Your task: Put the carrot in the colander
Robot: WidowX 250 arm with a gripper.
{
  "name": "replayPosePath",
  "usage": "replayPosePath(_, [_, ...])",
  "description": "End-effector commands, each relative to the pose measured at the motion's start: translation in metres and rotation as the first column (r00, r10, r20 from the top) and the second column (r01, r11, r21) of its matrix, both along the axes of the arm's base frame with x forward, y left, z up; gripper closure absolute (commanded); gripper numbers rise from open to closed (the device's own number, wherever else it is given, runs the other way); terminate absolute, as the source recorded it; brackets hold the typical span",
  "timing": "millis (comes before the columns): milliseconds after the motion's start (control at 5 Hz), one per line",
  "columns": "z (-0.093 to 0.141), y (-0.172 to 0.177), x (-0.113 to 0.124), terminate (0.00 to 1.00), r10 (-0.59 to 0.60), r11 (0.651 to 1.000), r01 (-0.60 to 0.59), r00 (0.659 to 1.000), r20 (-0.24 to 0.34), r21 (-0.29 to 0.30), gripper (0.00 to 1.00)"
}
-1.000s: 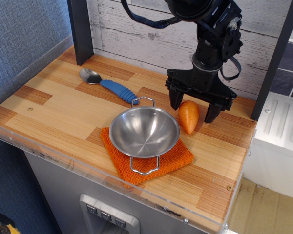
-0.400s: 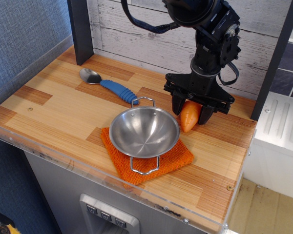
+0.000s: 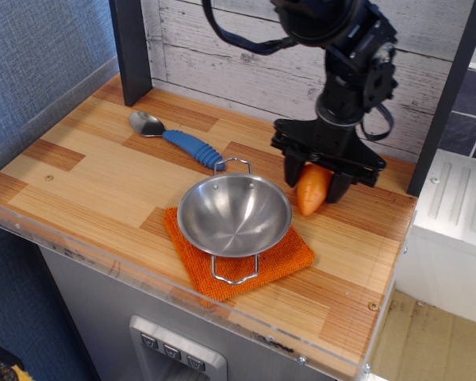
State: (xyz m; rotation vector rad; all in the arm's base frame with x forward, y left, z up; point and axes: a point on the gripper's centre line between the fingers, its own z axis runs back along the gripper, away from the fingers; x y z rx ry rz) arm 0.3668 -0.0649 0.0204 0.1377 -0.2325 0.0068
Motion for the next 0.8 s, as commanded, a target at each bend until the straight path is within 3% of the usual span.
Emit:
replayPosePath(0, [0.054,-0.027,0.032,0.00,-0.044,0.997,0.055,0.984,0.175,-0.059,1.00])
replayPosePath(200, [0.078,-0.027,0.028,0.00,-0.055,0.996,0.069,0.974,0.221,-0.055,1.00])
replayPosePath(600, [0.111,-0.008,-0.002,0.00,-0.052,0.996,0.066,0.973,0.226,-0.054,1.00])
